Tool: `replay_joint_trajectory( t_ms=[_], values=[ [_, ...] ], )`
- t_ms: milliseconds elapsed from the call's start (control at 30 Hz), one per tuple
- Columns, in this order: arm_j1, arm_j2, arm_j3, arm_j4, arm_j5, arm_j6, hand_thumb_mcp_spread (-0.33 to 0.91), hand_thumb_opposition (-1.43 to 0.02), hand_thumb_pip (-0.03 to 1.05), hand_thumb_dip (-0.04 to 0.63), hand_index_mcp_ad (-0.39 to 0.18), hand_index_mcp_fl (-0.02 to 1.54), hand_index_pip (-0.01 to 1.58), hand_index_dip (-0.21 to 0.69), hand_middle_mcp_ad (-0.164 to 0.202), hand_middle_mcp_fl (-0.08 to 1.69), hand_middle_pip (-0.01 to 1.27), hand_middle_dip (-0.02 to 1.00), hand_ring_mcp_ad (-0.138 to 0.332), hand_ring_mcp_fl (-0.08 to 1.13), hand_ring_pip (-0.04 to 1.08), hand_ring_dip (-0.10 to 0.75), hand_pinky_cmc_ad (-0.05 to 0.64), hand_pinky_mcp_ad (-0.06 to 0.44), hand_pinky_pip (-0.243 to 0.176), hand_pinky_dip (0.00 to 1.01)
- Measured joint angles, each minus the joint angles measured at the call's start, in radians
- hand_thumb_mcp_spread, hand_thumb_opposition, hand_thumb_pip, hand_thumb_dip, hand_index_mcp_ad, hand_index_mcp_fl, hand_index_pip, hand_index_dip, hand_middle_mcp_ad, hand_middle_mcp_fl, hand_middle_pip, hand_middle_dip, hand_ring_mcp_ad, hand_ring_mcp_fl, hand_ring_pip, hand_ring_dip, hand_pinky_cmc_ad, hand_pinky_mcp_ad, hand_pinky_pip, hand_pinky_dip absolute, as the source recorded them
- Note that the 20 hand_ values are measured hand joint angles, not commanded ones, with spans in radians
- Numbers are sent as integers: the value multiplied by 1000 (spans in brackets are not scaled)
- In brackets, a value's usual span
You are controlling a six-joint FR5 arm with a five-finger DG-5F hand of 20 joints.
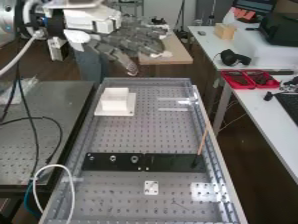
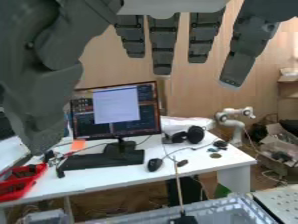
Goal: Grab the larger nut and place it in the white container
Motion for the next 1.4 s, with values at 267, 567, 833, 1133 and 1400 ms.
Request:
replay_joint_trajectory(
  t_ms=[267, 567, 833, 1133, 1400],
  values=[
    [-20, 6, -126, 100, 86, -4, 206, -787, 630, 126, 0, 31, 197, -73, 86, 169, 119, 239, 175, 0, 98, 143, 379, 342, -89, 646],
    [-59, -35, -178, 144, 109, -16, 211, -819, 714, 157, -45, 33, 459, -150, 82, 188, 117, 237, 173, 0, 99, 143, 379, 342, -89, 646],
    [-108, -101, -221, 197, 65, -64, 248, -866, 730, 188, -89, 35, 853, -148, 84, 134, 117, 237, 173, -2, 99, 143, 379, 340, -89, 646],
    [-164, -182, -240, 262, -45, -127, 274, -883, 777, 190, -138, 21, 1316, -113, 82, 56, 117, 237, 175, -2, 99, 143, 377, 340, -89, 607],
    [-221, -266, -235, 333, -173, -166, 311, -895, 777, 194, -154, 14, 1510, -19, 79, 59, 117, 237, 171, -2, 99, 143, 375, 326, -89, 576]
  ],
)
